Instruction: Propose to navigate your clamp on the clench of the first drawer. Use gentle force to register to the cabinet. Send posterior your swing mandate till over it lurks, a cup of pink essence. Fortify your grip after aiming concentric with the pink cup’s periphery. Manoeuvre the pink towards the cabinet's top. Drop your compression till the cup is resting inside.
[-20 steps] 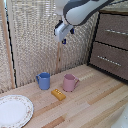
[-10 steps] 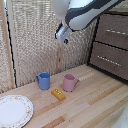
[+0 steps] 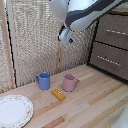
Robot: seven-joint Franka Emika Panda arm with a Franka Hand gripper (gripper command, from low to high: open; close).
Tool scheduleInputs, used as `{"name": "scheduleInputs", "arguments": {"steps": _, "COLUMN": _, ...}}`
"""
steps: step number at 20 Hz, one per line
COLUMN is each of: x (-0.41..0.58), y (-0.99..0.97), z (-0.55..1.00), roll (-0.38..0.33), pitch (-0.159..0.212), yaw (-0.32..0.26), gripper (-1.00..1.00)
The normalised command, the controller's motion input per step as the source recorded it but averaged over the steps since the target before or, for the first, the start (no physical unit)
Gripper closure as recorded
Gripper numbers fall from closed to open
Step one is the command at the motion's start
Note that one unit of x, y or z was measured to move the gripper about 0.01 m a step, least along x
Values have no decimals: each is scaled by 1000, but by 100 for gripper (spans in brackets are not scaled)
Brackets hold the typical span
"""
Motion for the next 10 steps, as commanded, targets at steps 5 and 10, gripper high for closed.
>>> {"name": "scheduleInputs", "arguments": {"steps": 5, "x": 0, "y": -69, "z": 0, "roll": -375, "pitch": 3, "yaw": 2, "gripper": -100}}
{"name": "scheduleInputs", "arguments": {"steps": 10, "x": 0, "y": -85, "z": 17, "roll": -375, "pitch": -32, "yaw": 16, "gripper": -100}}
